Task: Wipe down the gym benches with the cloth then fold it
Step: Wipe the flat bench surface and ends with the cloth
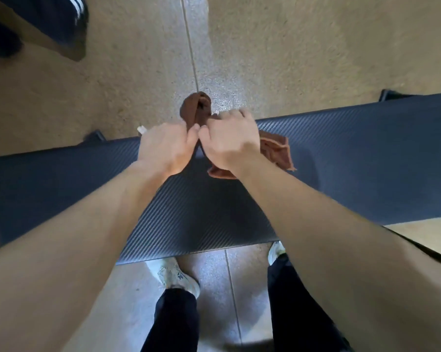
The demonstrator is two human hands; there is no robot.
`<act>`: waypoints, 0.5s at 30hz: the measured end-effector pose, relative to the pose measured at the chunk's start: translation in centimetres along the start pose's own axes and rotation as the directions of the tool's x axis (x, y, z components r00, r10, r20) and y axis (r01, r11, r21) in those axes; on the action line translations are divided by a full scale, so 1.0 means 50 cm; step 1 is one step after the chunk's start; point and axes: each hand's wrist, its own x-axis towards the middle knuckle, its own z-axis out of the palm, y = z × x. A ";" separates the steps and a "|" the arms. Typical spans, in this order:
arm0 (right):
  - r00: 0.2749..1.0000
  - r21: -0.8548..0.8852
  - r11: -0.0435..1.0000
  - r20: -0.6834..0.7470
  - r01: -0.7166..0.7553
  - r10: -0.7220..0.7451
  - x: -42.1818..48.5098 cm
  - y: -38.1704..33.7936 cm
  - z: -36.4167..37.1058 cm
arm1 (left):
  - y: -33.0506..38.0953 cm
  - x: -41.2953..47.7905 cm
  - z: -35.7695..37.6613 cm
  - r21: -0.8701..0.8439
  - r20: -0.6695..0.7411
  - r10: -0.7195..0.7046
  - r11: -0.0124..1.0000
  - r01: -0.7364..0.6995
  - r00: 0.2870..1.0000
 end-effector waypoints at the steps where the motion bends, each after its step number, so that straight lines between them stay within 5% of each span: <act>1: 1.000 0.017 1.000 0.002 0.011 -0.011 0.000 -0.010 0.000 | -0.006 -0.005 -0.003 0.010 0.005 -0.007 1.000 0.007 1.000; 8: 0.999 0.014 1.000 0.037 0.025 -0.025 -0.002 0.191 -0.020 | 0.208 0.041 0.000 0.051 0.068 -0.160 0.986 0.157 0.985; 15: 0.978 -0.130 0.969 -0.003 -0.209 0.210 -0.077 0.646 -0.072 | 0.650 0.172 0.049 -0.082 0.180 0.062 0.995 -0.048 0.982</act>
